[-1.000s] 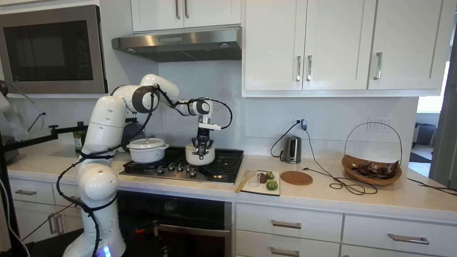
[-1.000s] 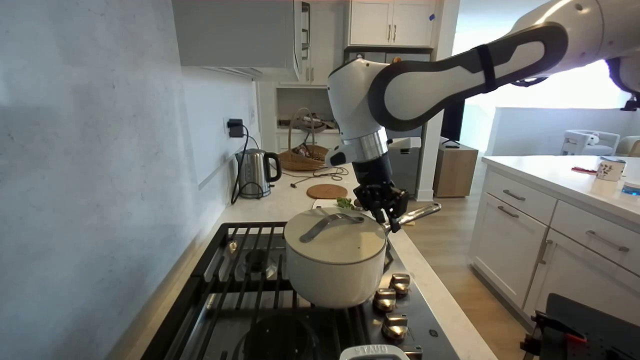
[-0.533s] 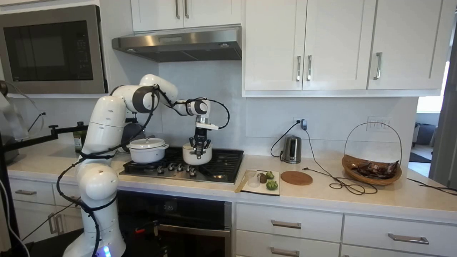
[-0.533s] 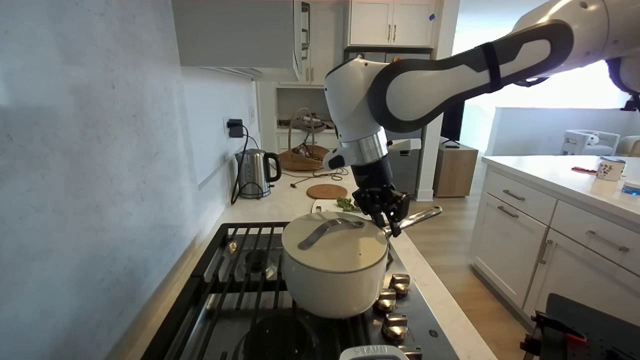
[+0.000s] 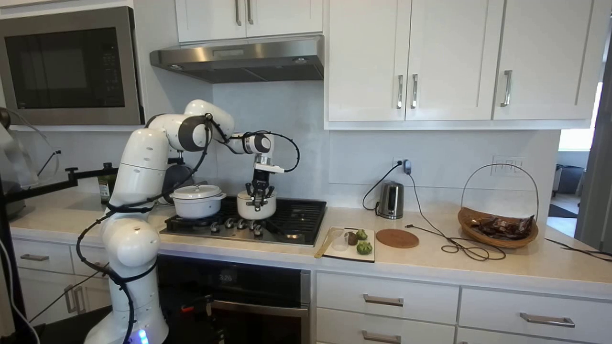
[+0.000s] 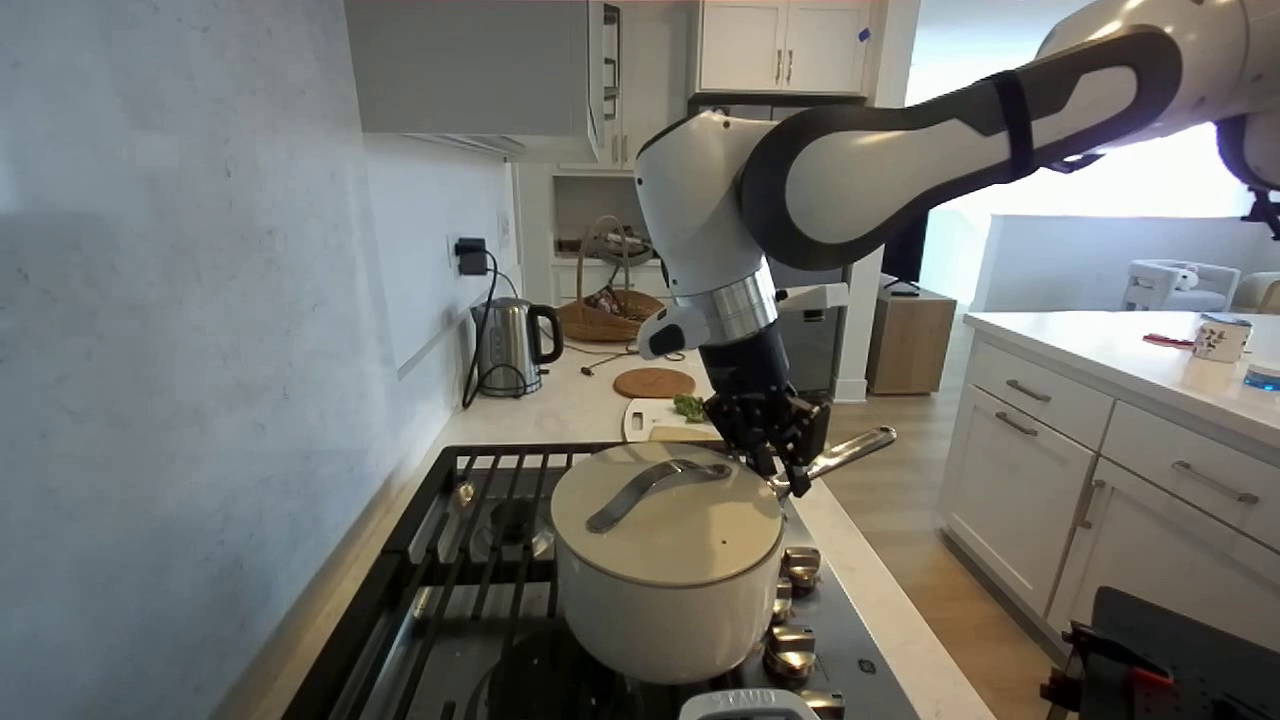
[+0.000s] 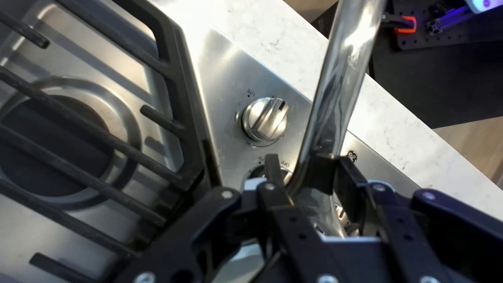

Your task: Move the white pot on the right side of the stove to the left

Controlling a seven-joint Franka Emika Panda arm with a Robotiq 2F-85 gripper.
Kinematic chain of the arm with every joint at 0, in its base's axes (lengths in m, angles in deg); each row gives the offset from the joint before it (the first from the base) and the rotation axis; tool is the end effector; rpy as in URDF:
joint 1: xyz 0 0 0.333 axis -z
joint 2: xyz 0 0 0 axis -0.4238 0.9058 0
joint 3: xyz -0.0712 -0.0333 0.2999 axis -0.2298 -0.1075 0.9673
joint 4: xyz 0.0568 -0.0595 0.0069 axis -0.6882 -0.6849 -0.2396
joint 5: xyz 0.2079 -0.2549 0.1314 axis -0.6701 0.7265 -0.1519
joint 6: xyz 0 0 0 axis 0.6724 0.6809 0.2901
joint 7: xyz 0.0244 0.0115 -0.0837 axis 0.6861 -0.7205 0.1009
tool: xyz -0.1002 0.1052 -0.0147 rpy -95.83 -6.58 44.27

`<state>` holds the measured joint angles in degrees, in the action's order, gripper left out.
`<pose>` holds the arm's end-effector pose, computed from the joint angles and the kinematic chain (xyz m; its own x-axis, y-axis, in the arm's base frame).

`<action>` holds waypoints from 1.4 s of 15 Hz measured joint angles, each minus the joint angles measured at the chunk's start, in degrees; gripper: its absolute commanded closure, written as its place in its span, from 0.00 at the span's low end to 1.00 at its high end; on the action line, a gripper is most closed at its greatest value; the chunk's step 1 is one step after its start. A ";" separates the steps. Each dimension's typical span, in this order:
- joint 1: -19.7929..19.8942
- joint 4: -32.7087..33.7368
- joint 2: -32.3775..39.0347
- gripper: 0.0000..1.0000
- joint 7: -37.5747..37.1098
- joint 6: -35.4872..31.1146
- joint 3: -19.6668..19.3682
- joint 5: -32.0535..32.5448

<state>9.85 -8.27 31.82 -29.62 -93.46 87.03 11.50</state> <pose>0.4870 0.2589 0.3945 0.0828 0.9607 -0.2649 0.9624 -0.1461 -0.2291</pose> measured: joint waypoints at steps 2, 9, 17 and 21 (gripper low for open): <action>-0.36 0.01 0.02 0.86 -1.08 0.47 0.31 -0.60; -1.16 0.19 0.23 0.86 -5.20 2.40 1.36 -5.60; -1.34 0.46 0.49 0.86 -6.80 2.43 1.42 -8.57; -1.28 0.53 0.66 0.86 -7.62 2.26 1.42 -10.09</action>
<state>8.58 -7.74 32.48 -37.24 -91.20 88.45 1.40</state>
